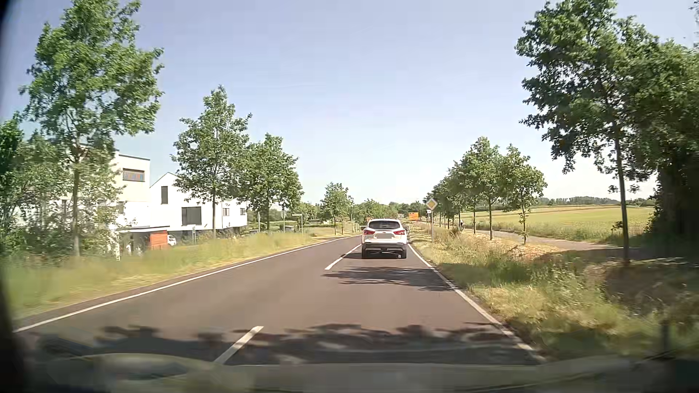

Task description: Follow the waypoints while adhering to traffic rules and regulations

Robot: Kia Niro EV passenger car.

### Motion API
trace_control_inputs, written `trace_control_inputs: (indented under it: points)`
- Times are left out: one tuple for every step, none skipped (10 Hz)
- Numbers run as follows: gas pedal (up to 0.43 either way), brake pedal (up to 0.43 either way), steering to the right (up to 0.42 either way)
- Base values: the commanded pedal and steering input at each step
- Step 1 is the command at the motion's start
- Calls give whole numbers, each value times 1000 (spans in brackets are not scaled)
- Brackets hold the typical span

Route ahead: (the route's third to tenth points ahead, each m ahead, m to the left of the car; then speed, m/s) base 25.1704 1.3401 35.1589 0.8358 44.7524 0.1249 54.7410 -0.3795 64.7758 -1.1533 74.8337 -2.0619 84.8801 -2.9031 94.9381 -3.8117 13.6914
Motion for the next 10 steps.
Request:
trace_control_inputs:
  points:
    - [0,30,15]
    - [0,30,12]
    - [0,30,9]
    - [0,30,8]
    - [0,30,7]
    - [0,30,8]
    - [0,30,8]
    - [0,30,8]
    - [0,30,7]
    - [0,30,7]
